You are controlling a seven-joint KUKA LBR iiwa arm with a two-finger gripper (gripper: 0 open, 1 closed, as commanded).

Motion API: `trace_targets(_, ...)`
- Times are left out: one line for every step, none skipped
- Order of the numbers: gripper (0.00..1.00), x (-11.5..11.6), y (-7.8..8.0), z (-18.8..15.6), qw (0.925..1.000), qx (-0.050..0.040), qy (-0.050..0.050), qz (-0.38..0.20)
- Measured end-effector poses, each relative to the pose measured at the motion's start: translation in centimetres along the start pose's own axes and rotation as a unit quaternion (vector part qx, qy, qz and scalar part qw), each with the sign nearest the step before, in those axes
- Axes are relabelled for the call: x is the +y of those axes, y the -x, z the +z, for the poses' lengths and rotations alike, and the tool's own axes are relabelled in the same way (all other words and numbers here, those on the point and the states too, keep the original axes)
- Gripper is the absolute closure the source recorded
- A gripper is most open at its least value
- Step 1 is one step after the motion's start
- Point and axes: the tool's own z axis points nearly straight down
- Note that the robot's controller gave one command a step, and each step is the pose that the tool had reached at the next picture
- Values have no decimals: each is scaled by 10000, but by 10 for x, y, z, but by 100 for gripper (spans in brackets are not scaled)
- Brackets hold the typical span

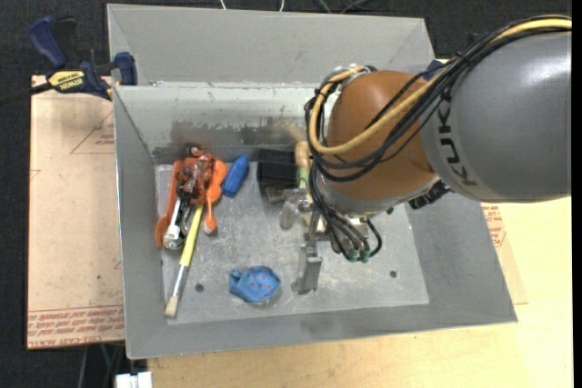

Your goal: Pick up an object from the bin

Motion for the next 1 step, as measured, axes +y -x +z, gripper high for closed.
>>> trace_targets(0,-1,2,-5,10000,-40,5,18)
